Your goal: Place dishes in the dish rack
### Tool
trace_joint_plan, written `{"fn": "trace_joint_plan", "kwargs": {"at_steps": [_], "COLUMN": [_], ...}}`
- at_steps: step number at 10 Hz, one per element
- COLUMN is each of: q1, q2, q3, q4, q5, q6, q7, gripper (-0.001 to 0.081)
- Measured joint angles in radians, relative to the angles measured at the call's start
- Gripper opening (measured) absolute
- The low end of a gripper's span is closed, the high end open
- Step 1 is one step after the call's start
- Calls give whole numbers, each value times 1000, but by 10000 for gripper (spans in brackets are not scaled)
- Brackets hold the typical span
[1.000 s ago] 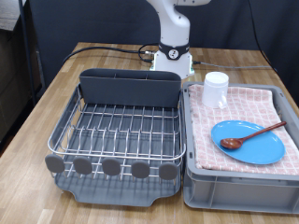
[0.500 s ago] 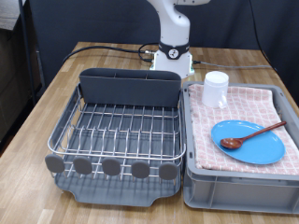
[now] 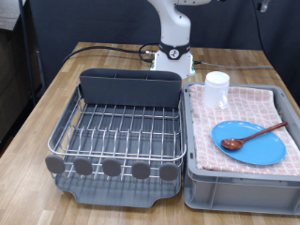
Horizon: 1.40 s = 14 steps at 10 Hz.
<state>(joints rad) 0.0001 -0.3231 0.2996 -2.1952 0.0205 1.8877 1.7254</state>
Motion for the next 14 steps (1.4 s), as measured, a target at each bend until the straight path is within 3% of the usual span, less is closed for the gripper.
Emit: {"fn": "trace_joint_plan", "kwargs": {"at_steps": [3, 6, 9, 11, 12, 14], "q1": [1, 1, 0, 1, 1, 1], "q2": [73, 115, 157, 159, 168, 212], "q3": [52, 63, 90, 87, 95, 121], "q4": [41, 24, -27, -26, -31, -57], "q5": [-4, -20, -180, -170, -210, -312], "q6": [39, 147, 233, 234, 253, 339], "q7": [85, 95, 135, 133, 149, 245], "gripper": [802, 802, 802, 802, 802, 802]}}
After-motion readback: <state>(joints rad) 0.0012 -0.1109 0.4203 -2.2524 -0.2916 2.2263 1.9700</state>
